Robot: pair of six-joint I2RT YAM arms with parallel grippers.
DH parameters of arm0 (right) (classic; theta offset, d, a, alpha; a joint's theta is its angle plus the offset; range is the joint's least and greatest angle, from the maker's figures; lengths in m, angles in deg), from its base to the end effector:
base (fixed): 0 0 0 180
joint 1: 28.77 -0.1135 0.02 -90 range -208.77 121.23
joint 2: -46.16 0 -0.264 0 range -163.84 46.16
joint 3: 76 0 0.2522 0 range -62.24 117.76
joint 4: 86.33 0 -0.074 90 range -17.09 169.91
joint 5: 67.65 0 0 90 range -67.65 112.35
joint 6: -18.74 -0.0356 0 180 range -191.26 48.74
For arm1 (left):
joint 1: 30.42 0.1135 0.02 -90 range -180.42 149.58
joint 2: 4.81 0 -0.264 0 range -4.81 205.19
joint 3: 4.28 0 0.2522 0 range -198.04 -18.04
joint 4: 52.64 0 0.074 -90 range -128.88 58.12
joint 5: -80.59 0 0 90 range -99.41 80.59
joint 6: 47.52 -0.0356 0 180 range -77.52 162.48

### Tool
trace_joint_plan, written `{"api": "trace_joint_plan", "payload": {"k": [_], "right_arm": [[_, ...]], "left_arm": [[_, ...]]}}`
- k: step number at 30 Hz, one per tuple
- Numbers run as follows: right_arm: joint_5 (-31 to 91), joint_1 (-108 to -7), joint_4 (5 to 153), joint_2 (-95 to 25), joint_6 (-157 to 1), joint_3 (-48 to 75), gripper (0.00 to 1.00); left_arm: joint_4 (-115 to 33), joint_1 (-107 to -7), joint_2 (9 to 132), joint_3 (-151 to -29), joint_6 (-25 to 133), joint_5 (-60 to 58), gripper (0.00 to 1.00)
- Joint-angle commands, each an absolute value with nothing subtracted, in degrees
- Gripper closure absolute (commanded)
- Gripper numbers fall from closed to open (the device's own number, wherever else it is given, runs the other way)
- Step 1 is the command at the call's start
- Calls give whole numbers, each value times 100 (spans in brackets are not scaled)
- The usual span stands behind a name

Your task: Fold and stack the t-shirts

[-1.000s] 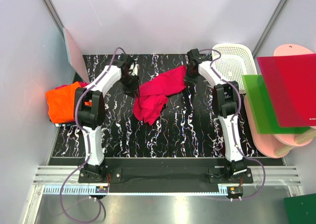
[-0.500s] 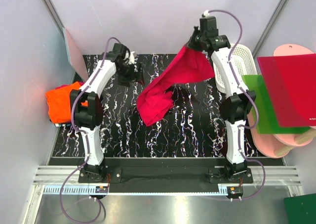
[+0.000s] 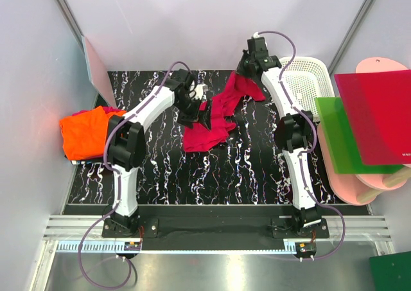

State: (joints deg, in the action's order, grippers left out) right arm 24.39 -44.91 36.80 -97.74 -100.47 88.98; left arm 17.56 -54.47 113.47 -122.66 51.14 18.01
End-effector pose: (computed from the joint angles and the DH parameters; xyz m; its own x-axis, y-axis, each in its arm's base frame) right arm 0.5352 0.1562 0.2957 -0.6394 0.3227 -0.6979 0.0075 0.9102 0.4140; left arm 0.3889 -0.1915 0.2471 -0.9249 0.2664 -0.2713 0.3698 0.7959 -0.4793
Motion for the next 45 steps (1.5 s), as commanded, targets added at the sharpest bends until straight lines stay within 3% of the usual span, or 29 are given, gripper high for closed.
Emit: {"api": "trace_joint_plan", "payload": {"k": [1, 12, 14, 16, 18, 26, 31, 37, 45], "right_arm": [[2402, -4520, 3922, -9500, -10027, 8806, 100], [2463, -4529, 3939, -9403, -9982, 8612, 100], [2472, -4520, 3939, -9368, -9983, 8498, 100], [2481, -4529, 3931, -9333, -9956, 8402, 100], [2516, -4529, 3931, -9280, -9921, 8331, 100], [2498, -4520, 3940, -9069, -9851, 7822, 100], [2367, -4520, 3940, -8964, -9860, 7654, 100], [2078, -4503, 3939, -8718, -9860, 7663, 100], [1514, -4441, 3931, -8208, -9429, 7786, 100]], "left_arm": [[1596, -5389, 11647, -12720, 5319, 1169, 1], [1395, -5389, 12904, -13959, 5592, 1053, 1], [1324, -5380, 13175, -14256, 5601, 1176, 6], [1263, -5380, 13282, -14372, 5619, 1282, 41], [1236, -5380, 13265, -14381, 5654, 1309, 100], [1201, -5398, 11880, -14145, 5584, 1528, 100], [1787, -4952, 10806, -13705, 5241, -426, 100], [2324, -3458, 10681, -13862, 5417, -1098, 100], [2475, -3077, 10822, -14056, 5268, -1126, 100]]}}
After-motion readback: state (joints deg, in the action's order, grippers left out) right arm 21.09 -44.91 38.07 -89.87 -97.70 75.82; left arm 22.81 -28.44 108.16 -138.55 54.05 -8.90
